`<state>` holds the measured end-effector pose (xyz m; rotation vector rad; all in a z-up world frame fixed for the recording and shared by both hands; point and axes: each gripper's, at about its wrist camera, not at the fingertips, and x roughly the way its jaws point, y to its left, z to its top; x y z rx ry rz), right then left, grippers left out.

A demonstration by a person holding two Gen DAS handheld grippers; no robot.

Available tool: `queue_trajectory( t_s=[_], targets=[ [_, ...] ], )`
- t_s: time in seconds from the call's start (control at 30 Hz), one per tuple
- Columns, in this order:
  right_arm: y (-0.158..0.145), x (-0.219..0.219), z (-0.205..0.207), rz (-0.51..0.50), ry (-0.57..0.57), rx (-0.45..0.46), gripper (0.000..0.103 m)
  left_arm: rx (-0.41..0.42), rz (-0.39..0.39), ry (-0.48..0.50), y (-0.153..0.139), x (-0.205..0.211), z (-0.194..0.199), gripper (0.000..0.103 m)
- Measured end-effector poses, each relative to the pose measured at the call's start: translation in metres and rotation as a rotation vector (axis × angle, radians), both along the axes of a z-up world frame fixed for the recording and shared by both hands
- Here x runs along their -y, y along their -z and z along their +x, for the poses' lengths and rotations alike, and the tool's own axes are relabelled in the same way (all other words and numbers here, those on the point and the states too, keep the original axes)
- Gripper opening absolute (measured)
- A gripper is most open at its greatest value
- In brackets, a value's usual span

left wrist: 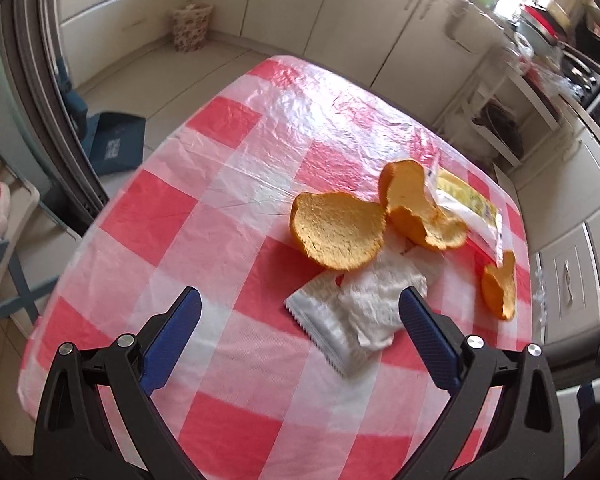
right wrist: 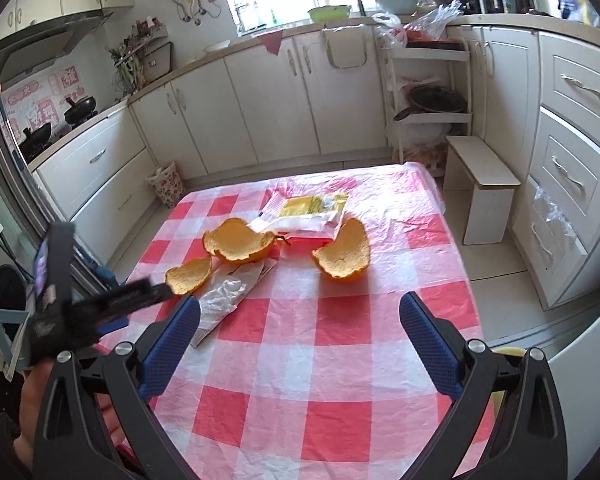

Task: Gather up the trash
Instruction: 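Grasp an orange peel with the left gripper while the right gripper grasps the white tissue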

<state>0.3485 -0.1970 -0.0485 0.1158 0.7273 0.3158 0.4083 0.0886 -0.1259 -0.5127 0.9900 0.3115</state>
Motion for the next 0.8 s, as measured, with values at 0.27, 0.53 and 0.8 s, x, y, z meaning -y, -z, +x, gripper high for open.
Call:
queue_trajectory(
  t_s=[0.27,0.53,0.8],
  targets=[
    [0.003,-0.004,0.013,0.002,-0.013,-0.019,0.096,-0.032,0.056,-0.029,0.018,-0.003,0.037,0.094],
    [0.019,-0.020,0.033,-0.014,-0.051,-0.094,0.096,-0.015,0.011,0.026,0.022,-0.009,0.053,0.010],
    [0.045,-0.076,0.041,-0.095,-0.157,-0.139,0.096,0.030,-0.025,0.105,-0.016,-0.022,0.021,0.006]
  ],
)
